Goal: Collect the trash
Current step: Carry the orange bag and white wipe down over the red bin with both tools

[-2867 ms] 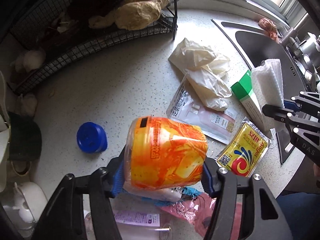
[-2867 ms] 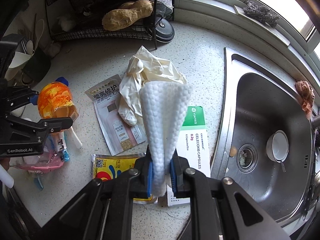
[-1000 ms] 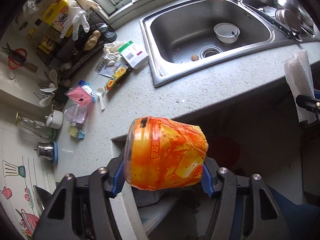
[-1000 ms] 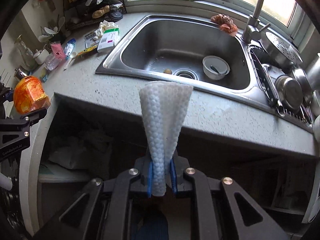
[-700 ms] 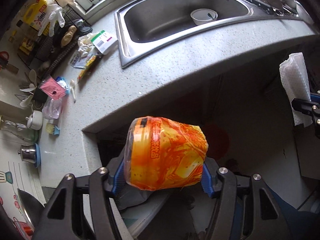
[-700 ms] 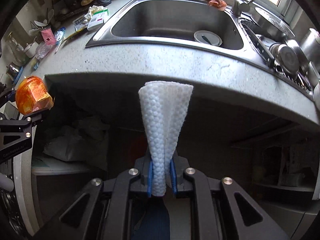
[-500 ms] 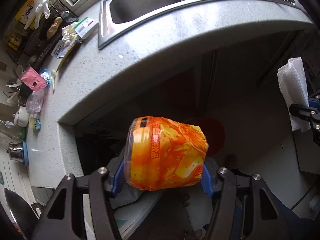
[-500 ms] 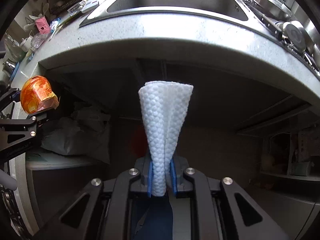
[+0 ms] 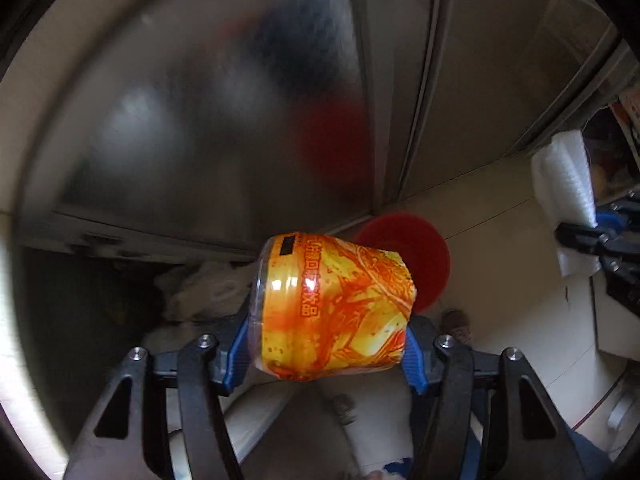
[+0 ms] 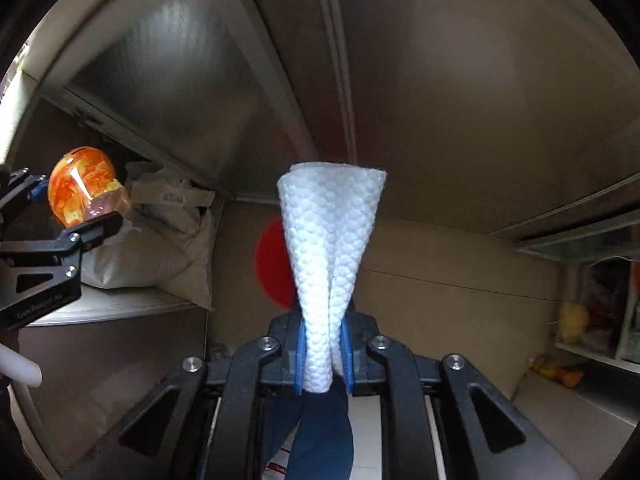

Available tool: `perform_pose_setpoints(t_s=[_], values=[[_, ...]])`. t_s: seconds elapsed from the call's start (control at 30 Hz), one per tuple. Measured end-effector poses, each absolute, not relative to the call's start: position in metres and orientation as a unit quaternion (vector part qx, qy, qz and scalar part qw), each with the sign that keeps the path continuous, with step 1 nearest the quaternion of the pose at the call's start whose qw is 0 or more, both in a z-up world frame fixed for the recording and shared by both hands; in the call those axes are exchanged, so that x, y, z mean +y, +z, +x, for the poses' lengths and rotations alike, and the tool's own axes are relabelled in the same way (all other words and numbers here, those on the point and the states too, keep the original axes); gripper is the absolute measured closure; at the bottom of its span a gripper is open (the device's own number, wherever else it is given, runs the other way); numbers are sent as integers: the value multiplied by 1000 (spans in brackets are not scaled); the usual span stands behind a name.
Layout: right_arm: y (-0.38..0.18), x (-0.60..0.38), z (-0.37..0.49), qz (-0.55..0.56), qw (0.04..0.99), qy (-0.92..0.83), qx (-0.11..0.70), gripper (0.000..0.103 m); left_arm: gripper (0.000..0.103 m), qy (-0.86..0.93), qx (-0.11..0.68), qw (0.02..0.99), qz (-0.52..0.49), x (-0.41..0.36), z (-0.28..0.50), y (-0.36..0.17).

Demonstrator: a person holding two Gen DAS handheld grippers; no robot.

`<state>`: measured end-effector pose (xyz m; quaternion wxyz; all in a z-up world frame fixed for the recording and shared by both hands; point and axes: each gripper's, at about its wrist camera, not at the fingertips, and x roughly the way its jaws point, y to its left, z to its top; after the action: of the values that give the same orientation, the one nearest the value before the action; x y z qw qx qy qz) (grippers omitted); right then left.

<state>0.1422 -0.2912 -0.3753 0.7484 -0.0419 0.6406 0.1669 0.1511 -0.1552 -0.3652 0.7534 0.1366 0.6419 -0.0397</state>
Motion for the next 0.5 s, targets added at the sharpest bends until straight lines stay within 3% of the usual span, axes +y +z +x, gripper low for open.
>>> perform_pose_setpoints(t_s=[0.5], values=[[-558,-259,155,-32,728,183,659,90,44,-95,663,740,53,-154,146,-574]])
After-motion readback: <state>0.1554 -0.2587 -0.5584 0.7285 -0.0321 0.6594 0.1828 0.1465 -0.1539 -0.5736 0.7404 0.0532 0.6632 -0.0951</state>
